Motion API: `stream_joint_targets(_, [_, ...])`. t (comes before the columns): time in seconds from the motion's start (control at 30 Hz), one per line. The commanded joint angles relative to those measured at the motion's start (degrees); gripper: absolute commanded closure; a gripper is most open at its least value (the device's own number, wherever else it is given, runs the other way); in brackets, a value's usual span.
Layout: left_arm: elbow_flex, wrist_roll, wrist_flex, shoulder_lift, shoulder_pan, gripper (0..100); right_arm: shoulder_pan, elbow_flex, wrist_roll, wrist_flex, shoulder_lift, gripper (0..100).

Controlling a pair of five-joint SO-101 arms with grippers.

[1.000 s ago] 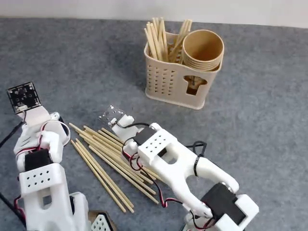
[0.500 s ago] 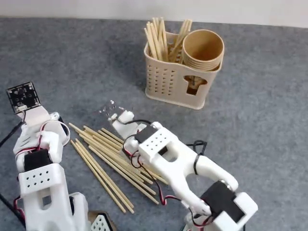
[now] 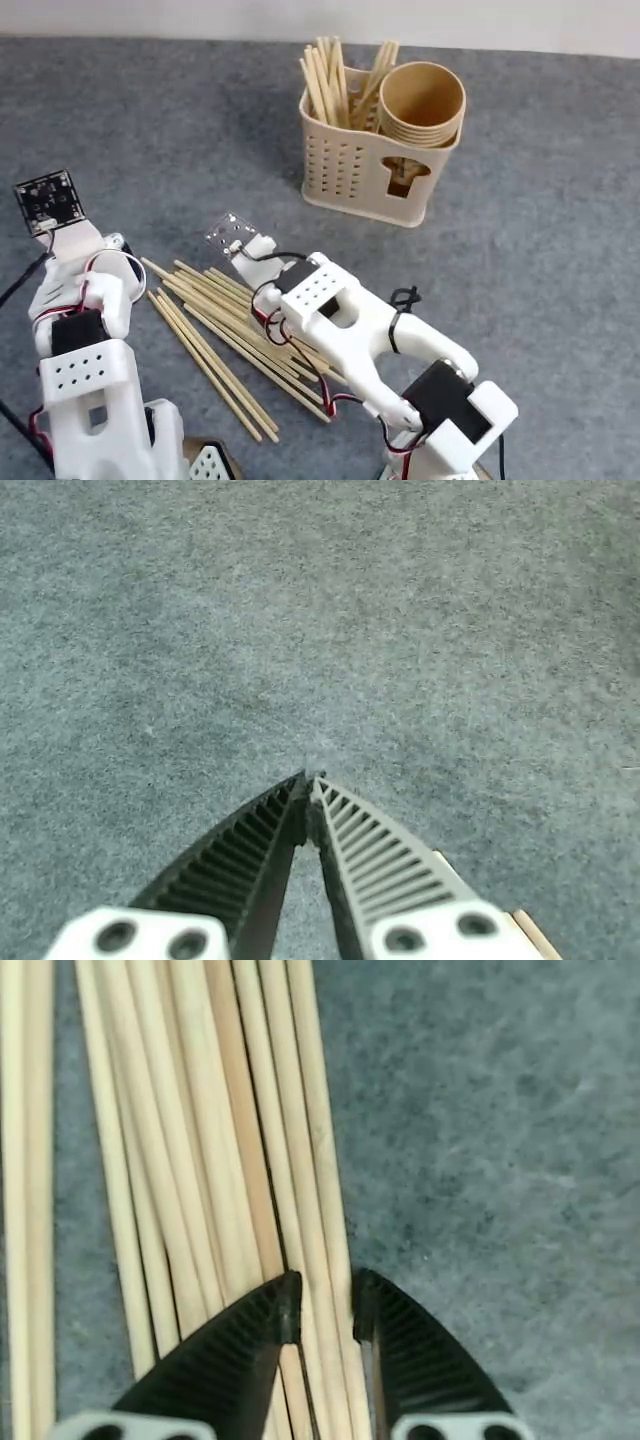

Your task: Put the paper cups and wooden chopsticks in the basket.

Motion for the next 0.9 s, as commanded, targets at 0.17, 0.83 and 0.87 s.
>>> stream_joint_targets(0.17, [-0.40, 0.26, -1.14, -1.19, -0.31, 97, 1.36, -1.36, 5.19, -0.48, 0.04, 99.4])
stream_joint_targets(0.83, [-0.40, 0.26, -1.49, -1.19, -0.31, 97, 7.43, 4.00, 3.43, 2.51, -24.92, 99.4])
stream_joint_targets(0.87, [-0.31, 0.26, -2.11, -1.19, -0.31, 97, 7.87, 4.88, 1.67, 1.71, -26.33, 99.4])
